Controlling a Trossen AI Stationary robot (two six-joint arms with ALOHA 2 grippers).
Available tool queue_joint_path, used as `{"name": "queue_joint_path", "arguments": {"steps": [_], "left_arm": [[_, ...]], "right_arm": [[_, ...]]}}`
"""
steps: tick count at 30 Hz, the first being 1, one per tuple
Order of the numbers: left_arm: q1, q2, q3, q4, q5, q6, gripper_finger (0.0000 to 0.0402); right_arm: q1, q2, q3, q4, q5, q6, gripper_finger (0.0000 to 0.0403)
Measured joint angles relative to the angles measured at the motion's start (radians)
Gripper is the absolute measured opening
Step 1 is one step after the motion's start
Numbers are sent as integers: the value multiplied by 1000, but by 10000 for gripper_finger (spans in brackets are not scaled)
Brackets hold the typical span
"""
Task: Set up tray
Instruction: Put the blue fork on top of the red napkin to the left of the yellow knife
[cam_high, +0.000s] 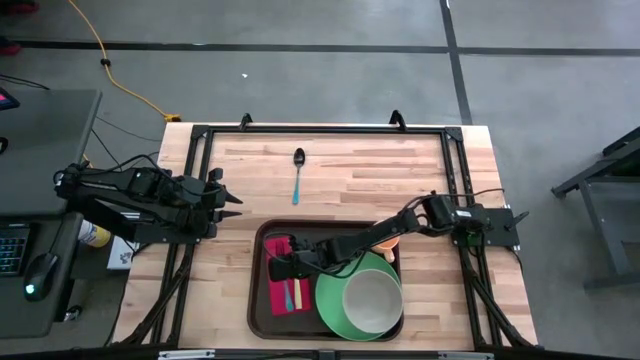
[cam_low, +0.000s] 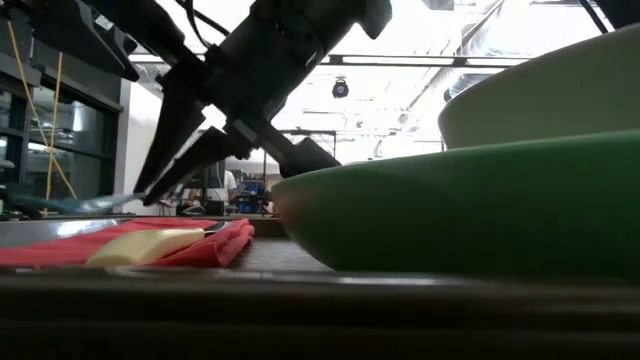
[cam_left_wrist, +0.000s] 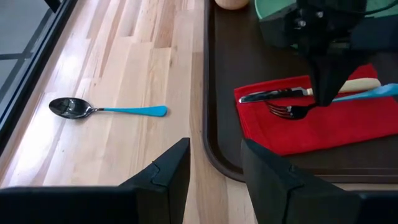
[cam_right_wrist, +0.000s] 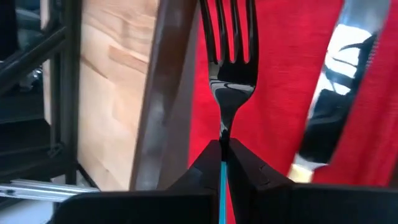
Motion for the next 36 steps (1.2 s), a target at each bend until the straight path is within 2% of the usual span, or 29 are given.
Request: {"name": "queue_joint_path", "arguments": {"steps": [6,36], "left_arm": [[0,0,0,-1,0,0,172],[0,0,0,-1,1,-1,172]], "right_arm": [[1,6,2,-2,-26,0,0],[1,7,0,21,-23,-60,1]]}}
